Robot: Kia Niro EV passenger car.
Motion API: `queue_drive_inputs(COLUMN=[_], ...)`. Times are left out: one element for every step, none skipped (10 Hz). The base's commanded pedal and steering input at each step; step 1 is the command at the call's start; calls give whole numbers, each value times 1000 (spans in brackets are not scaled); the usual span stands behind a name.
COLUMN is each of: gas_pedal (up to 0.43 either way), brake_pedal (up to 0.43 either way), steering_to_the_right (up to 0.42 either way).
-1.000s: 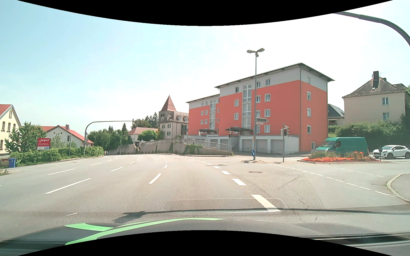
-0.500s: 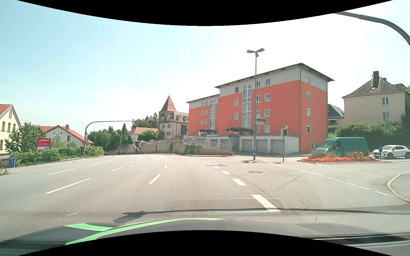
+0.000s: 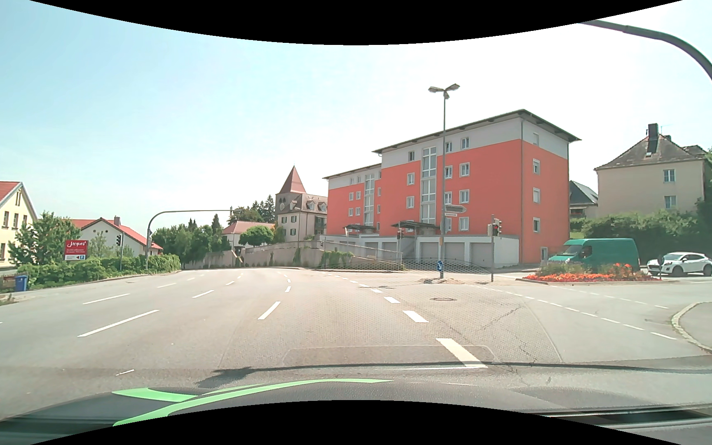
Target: Follow the waypoints while adhering to traffic rules and regulations
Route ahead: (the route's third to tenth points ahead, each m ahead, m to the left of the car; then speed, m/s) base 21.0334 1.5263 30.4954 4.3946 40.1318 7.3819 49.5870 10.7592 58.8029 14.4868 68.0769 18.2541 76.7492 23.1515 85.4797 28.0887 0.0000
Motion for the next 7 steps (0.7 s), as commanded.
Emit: queue_drive_inputs(gas_pedal=[0,0,0,0,0,0,0], brake_pedal=[262,268,262,262,262,262,262], steering_to_the_right=[3,3,3,3,3,3,3])
